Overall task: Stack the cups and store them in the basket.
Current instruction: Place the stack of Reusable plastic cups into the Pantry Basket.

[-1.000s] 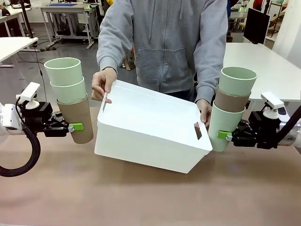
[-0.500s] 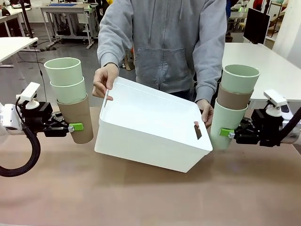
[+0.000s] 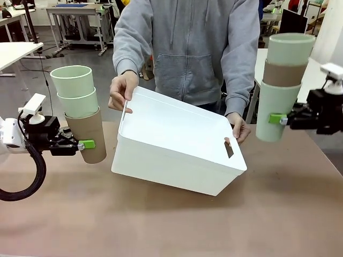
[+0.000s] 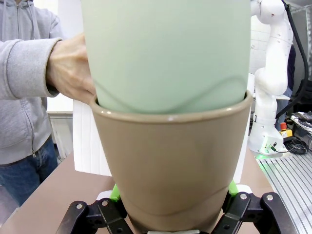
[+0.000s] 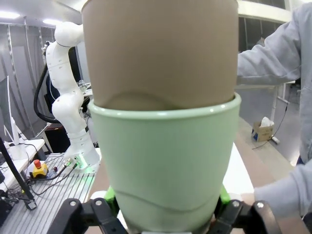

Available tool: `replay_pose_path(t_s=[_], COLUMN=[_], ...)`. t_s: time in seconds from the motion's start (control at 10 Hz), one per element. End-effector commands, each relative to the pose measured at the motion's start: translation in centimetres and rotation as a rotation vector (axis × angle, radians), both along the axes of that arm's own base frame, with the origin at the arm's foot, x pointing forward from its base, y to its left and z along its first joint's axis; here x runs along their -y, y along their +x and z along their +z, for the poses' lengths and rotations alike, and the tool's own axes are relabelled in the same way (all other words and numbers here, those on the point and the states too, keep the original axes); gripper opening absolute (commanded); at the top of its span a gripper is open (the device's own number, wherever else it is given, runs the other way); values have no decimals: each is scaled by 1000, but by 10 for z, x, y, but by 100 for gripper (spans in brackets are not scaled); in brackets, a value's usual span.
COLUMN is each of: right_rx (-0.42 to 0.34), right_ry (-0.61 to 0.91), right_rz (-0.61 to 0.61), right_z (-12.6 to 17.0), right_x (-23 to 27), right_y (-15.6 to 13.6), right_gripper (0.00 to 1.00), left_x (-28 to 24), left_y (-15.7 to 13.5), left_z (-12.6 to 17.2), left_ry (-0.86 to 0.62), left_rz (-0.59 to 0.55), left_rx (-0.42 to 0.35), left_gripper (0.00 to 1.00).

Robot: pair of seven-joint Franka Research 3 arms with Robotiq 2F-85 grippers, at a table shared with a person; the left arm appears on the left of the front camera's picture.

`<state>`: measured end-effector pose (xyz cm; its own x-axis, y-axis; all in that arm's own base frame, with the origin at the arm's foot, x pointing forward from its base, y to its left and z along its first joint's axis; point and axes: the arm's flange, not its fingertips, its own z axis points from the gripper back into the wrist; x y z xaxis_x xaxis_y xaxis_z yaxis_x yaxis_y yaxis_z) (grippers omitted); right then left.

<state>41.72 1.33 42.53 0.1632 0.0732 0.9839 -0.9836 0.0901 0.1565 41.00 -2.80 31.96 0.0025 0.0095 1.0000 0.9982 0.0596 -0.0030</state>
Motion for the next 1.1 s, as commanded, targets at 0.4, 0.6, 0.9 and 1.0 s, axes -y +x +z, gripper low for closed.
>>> replay_pose_path(t_s=[0.4, 0.6, 0.9, 1.0], right_rx=[-148, -152, -144, -132], right_ry=[-370, -491, -662, -706], right_rz=[120, 173, 247, 268], right_z=[80, 85, 73, 69], right_x=[-92, -133, -192, -207], right_y=[73, 82, 82, 81], right_gripper=[85, 85, 85, 85], left_x=[0, 0, 0, 0], left_y=[-1, -1, -1, -1], left_z=[4, 4, 4, 4], left_ry=[-4, -4, -4, -4], left_rz=[-3, -3, -3, -3], left_rx=[12, 12, 12, 12], left_gripper=[85, 85, 85, 85])
